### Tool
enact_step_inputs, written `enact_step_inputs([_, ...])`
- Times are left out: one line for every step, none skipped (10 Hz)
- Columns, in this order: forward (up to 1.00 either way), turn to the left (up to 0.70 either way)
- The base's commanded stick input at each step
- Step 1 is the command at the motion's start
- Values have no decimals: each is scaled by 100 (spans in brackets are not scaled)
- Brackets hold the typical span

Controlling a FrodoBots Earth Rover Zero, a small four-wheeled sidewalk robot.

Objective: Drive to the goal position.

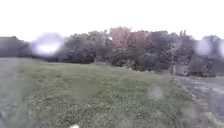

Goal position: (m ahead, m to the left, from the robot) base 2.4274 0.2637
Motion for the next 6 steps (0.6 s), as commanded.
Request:
enact_step_inputs([70, -14])
enact_step_inputs([70, -14])
enact_step_inputs([70, -14])
enact_step_inputs([70, -14])
enact_step_inputs([70, -14])
enact_step_inputs([70, -14])
